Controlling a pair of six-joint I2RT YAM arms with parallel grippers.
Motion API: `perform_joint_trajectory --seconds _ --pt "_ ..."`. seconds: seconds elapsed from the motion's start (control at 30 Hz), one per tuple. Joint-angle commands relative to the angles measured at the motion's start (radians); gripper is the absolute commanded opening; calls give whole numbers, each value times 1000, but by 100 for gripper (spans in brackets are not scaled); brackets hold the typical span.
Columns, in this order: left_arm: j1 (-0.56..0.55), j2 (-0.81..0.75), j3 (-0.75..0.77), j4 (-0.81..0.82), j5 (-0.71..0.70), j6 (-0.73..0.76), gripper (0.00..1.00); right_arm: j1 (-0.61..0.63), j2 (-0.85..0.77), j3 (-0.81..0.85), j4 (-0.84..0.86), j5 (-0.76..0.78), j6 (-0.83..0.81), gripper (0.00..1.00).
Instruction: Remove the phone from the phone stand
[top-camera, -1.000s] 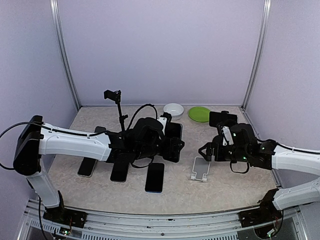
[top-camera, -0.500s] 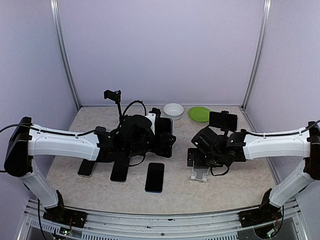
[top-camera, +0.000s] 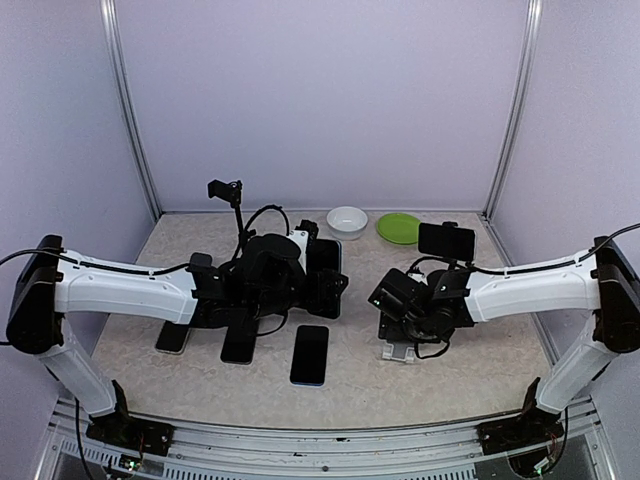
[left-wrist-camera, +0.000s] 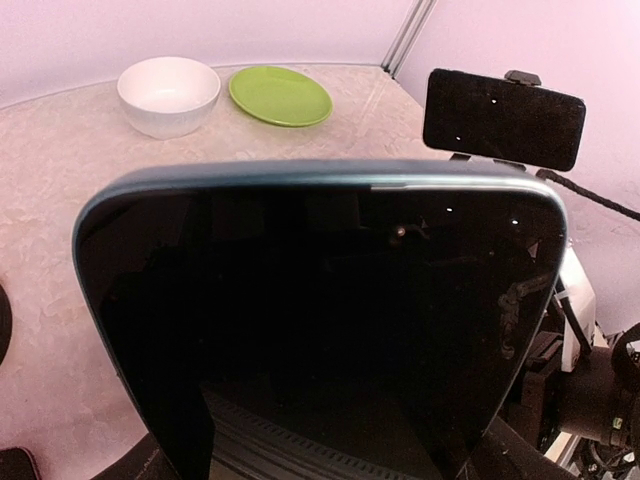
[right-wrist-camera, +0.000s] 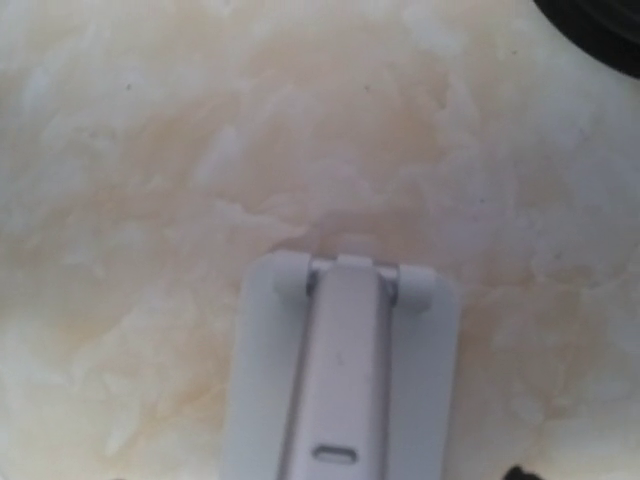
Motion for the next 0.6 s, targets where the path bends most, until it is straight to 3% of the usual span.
perform_joint_trajectory --seconds 0.0,0.2,0.57 --pt "7 -36 10 60 -15 -5 58 -2 -6 -12 28 36 15 69" --pt "8 -38 12 49 -15 -5 58 -24 -36 -26 120 22 -68 53" --pt "13 -39 -10 48 -12 -23 57 -136 10 55 339 -45 -433 47"
